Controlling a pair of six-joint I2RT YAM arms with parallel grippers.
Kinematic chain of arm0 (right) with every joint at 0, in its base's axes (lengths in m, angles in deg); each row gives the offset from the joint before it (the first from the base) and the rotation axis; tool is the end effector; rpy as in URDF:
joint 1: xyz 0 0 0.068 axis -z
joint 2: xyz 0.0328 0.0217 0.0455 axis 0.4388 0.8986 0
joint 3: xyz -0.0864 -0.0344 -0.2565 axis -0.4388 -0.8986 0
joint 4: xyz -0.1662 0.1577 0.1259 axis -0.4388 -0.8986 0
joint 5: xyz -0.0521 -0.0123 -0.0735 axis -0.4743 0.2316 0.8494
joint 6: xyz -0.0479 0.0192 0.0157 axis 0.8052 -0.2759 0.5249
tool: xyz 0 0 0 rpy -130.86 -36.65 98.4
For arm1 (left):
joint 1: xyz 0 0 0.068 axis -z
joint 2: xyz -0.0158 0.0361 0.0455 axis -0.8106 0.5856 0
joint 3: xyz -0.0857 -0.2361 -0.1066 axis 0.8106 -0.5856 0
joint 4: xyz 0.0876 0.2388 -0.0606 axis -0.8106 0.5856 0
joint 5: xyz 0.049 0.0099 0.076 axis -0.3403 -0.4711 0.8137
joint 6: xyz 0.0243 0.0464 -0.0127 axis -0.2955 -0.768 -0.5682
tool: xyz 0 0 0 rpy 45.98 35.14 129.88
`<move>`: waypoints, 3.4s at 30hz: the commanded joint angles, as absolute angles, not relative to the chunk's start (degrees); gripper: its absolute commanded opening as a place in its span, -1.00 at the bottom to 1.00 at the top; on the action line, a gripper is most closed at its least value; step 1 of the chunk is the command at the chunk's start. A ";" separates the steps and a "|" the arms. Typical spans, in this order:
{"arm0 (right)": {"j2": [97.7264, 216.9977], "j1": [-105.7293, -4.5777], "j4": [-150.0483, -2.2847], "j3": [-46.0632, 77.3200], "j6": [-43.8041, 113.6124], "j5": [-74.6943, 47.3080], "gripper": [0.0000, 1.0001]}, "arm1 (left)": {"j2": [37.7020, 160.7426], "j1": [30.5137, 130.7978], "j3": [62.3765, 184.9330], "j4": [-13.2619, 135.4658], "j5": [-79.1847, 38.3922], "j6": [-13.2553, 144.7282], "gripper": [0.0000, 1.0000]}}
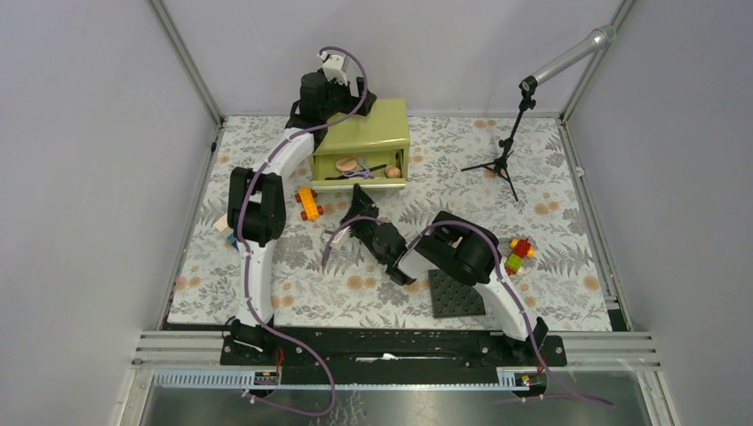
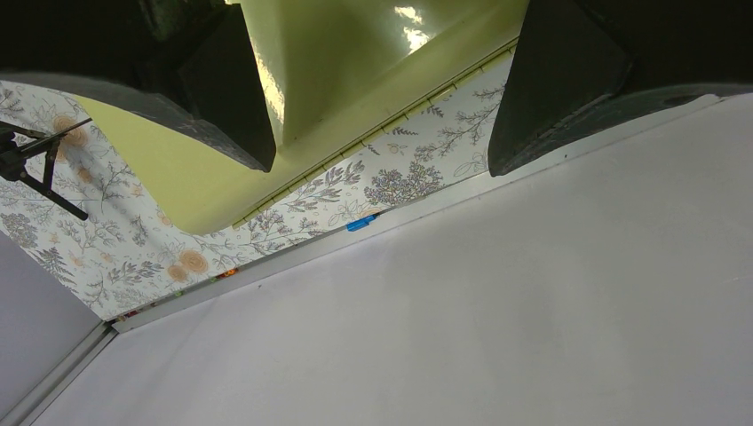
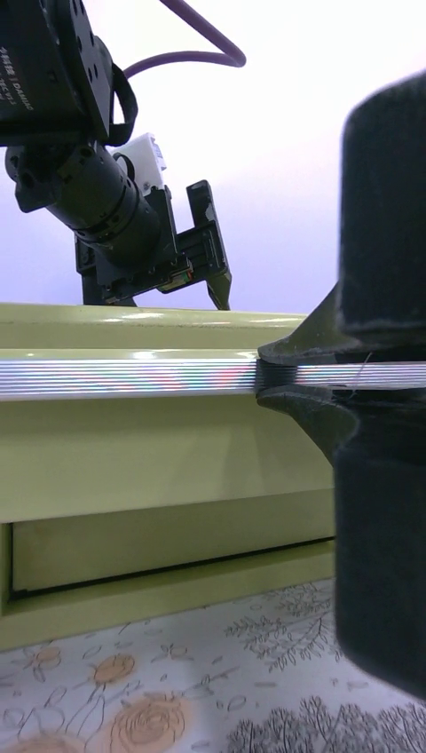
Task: Organize the makeup
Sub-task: Open the drawer in the storage box, then pick up the makeup from the center of the board.
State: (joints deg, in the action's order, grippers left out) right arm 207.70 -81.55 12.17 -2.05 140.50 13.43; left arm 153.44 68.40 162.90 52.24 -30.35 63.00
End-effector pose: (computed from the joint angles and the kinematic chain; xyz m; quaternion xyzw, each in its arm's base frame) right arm 0.2510 0.3444 0.1204 -0.5600 0.2647 -0.3833 0.6851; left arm 0.5274 -0.1453 0.2838 0.1394 0.7352 -0.2469 0.6157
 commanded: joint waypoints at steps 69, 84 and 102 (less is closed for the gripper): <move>159.52 -45.61 -109.67 -5.62 -26.19 16.06 0.99 | 157.52 68.73 162.76 62.68 -32.65 68.25 0.92; 162.65 -31.92 -103.43 -10.24 -25.96 11.39 0.90 | 158.07 69.45 162.97 62.68 -33.04 68.40 0.91; 172.74 -30.77 -101.81 -10.13 -25.12 10.61 -0.42 | 158.11 69.54 163.10 62.85 -32.94 68.14 0.91</move>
